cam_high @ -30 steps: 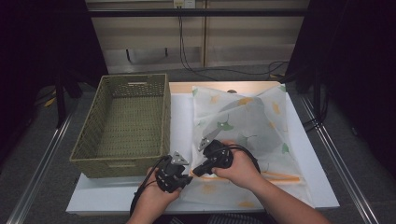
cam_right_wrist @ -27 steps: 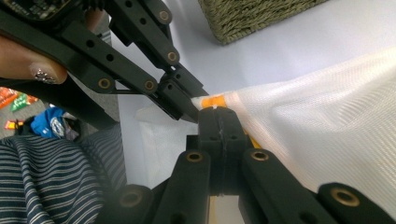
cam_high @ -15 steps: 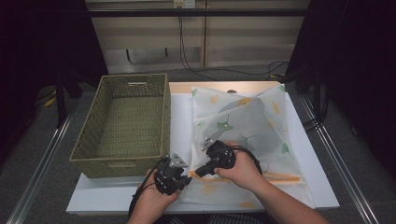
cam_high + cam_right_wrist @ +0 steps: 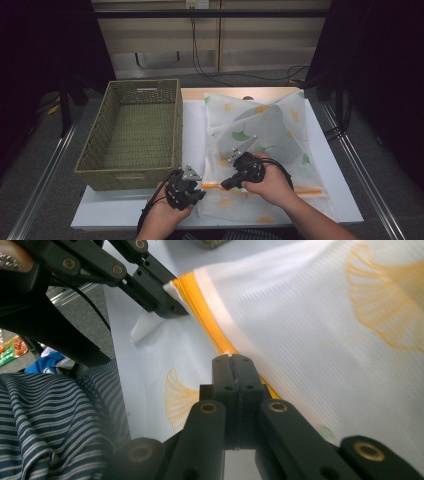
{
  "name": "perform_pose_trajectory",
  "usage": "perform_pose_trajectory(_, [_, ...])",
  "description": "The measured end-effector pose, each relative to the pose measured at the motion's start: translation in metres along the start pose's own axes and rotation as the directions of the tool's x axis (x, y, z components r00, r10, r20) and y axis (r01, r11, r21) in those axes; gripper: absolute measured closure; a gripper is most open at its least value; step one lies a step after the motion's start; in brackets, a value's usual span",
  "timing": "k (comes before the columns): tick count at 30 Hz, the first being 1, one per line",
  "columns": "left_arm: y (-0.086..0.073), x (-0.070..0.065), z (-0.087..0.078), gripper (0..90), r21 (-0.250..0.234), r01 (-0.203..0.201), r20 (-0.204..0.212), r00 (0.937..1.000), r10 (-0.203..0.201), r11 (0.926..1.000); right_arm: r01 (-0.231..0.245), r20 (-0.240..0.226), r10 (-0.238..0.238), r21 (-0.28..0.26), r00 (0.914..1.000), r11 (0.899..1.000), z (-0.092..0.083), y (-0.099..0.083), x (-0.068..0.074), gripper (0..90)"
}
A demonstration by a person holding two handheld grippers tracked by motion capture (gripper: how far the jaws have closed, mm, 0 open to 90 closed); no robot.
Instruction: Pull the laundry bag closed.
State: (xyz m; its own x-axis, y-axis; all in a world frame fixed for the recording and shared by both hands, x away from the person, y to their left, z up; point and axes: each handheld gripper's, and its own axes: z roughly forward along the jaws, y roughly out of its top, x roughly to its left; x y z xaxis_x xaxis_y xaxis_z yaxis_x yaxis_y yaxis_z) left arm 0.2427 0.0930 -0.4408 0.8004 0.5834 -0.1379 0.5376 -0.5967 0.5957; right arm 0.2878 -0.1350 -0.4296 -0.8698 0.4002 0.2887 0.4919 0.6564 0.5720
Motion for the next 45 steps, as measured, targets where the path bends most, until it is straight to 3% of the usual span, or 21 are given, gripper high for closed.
perform_pose_trajectory(17, [0.0, 0.001, 0.001, 90.0, 0.042, -0.024, 0.021, 0.9995, 0.023, 0.9988, -0.022, 0.056, 0.023, -0.02, 0.9982, 1.0, -0.038, -0.025, -0.001, 90.0])
perform_pose_trajectory(24, [0.002, 0.003, 0.0, 90.0, 0.082, -0.067, 0.025, 0.9975, 0.066, 0.9943, -0.044, 0.085, 0.045, -0.016, 0.9953, 0.999, -0.054, -0.037, -0.003, 90.0])
perform_pose_trajectory(25, [0.002, 0.002, 0.001, 90.0, 0.065, -0.046, 0.022, 0.9988, 0.044, 0.9968, -0.042, 0.088, 0.043, -0.019, 0.9952, 0.999, -0.056, -0.038, -0.003, 90.0])
perform_pose_trajectory(27, [0.002, 0.003, 0.001, 90.0, 0.071, -0.056, 0.02, 0.9983, 0.055, 0.9959, -0.05, 0.095, 0.051, -0.016, 0.9941, 0.999, -0.06, -0.041, -0.004, 90.0])
perform_pose_trajectory(29, [0.002, 0.001, 0.003, 90.0, 0.058, -0.037, 0.018, 0.9992, 0.036, 0.9977, -0.049, 0.1, 0.051, -0.019, 0.9937, 0.999, -0.063, -0.043, -0.004, 90.0])
perform_pose_trajectory(40, [0.002, 0.001, 0.003, 90.0, 0.063, -0.028, 0.023, 0.9994, 0.026, 0.9976, -0.075, 0.143, 0.075, -0.008, 0.9869, 0.997, -0.083, -0.057, -0.006, 90.0])
perform_pose_trajectory(41, [0.003, 0.003, 0.002, 90.0, 0.095, -0.066, 0.033, 0.9974, 0.063, 0.9933, -0.079, 0.146, 0.08, -0.007, 0.9861, 0.997, -0.084, -0.059, -0.006, 90.0])
perform_pose_trajectory(44, [0.003, 0.0, 0.003, 90.0, 0.082, -0.055, 0.033, 0.9981, 0.052, 0.9951, -0.089, 0.162, 0.088, -0.006, 0.9829, 0.996, -0.09, -0.064, -0.007, 90.0])
perform_pose_trajectory(45, [0.004, 0.0, 0.002, 90.0, 0.1, -0.073, 0.039, 0.9968, 0.069, 0.9923, -0.088, 0.165, 0.088, -0.004, 0.9823, 0.996, -0.091, -0.066, -0.007, 90.0])
